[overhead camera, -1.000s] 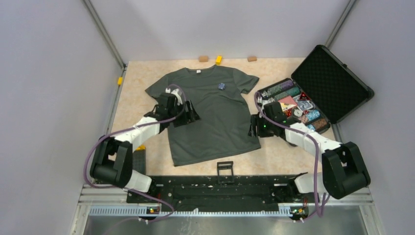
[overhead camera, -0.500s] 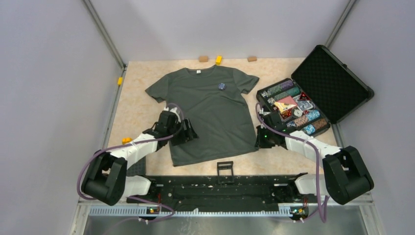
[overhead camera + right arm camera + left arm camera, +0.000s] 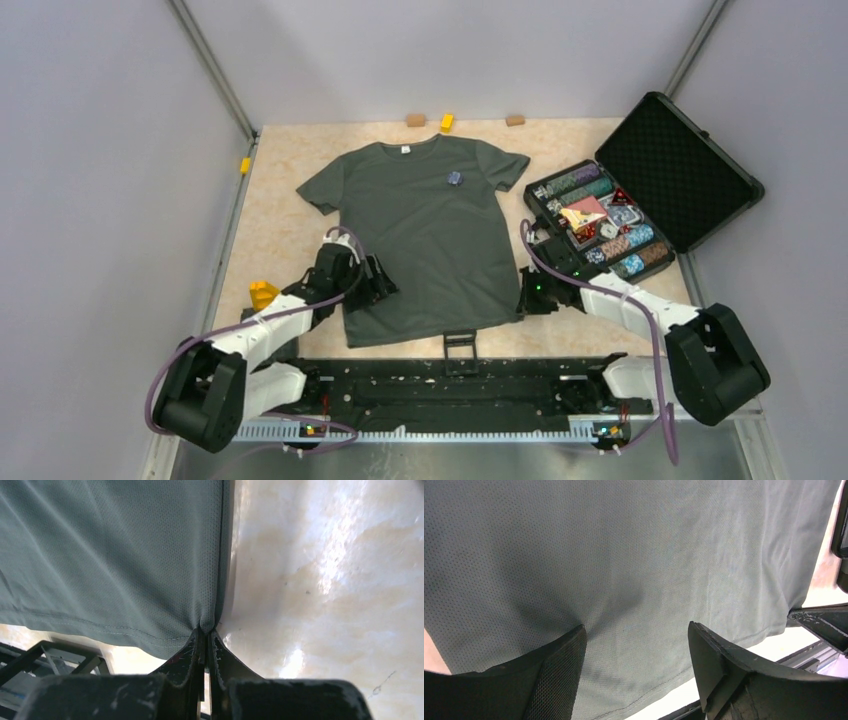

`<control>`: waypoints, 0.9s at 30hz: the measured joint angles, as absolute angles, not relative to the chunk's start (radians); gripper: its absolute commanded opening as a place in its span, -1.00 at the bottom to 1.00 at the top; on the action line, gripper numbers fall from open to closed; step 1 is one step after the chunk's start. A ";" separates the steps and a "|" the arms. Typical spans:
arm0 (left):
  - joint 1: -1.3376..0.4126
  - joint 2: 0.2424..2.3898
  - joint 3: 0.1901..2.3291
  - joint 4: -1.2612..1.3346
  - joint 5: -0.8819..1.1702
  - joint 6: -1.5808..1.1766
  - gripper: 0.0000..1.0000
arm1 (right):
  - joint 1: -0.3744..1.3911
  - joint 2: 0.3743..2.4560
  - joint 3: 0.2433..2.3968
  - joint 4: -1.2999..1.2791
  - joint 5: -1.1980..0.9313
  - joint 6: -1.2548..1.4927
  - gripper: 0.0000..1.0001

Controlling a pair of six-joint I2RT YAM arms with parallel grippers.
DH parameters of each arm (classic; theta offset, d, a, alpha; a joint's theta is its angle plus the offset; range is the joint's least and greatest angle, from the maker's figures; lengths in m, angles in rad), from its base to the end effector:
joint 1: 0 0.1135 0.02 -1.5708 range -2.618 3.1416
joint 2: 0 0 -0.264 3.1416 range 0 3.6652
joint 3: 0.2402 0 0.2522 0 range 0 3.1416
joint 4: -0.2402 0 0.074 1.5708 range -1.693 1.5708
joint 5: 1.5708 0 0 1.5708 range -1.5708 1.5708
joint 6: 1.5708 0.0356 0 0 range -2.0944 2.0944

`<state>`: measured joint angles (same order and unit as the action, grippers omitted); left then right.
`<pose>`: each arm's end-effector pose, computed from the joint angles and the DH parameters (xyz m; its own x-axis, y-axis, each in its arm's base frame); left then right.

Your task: Pin the brooch onto the clothing

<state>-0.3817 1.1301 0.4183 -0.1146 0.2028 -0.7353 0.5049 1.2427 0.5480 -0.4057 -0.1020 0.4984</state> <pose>0.1883 -0.0833 0.1576 -0.8359 -0.3725 -0.4031 -0.0933 0.8202 -0.5644 0.1830 0.1053 0.1552 -0.9346 0.0268 -0.3547 -0.0852 0.9513 0.2964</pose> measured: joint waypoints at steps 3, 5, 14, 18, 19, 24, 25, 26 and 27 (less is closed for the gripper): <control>-0.382 1.106 0.411 -0.134 0.191 -0.741 0.58 | 0.518 1.221 0.537 -0.427 -0.105 0.521 -1.00; -0.382 1.095 0.411 -0.150 0.182 -0.743 0.61 | 0.525 1.206 0.536 -0.448 -0.107 0.530 -0.74; -0.382 1.028 0.419 -0.230 0.139 -0.693 0.79 | 0.530 1.174 0.579 -0.509 -0.089 0.516 0.71; -0.381 0.999 0.486 -0.259 0.086 -0.635 0.88 | 0.530 1.174 0.669 -0.516 -0.054 0.474 0.78; -0.381 0.997 0.511 -0.259 0.068 -0.619 0.89 | 0.527 1.176 0.695 -0.511 -0.048 0.463 0.79; -0.356 1.046 0.657 -0.253 -0.016 -0.525 0.90 | 0.454 1.213 0.774 -0.426 -0.050 0.403 0.79; -0.330 1.067 0.684 -0.248 -0.017 -0.512 0.90 | 0.417 1.224 0.780 -0.403 -0.059 0.393 0.79; -0.295 1.085 0.703 -0.238 -0.015 -0.498 0.90 | 0.377 1.236 0.782 -0.384 -0.059 0.384 0.79; -0.257 1.100 0.715 -0.230 -0.016 -0.490 0.90 | 0.337 1.245 0.785 -0.373 -0.054 0.373 0.79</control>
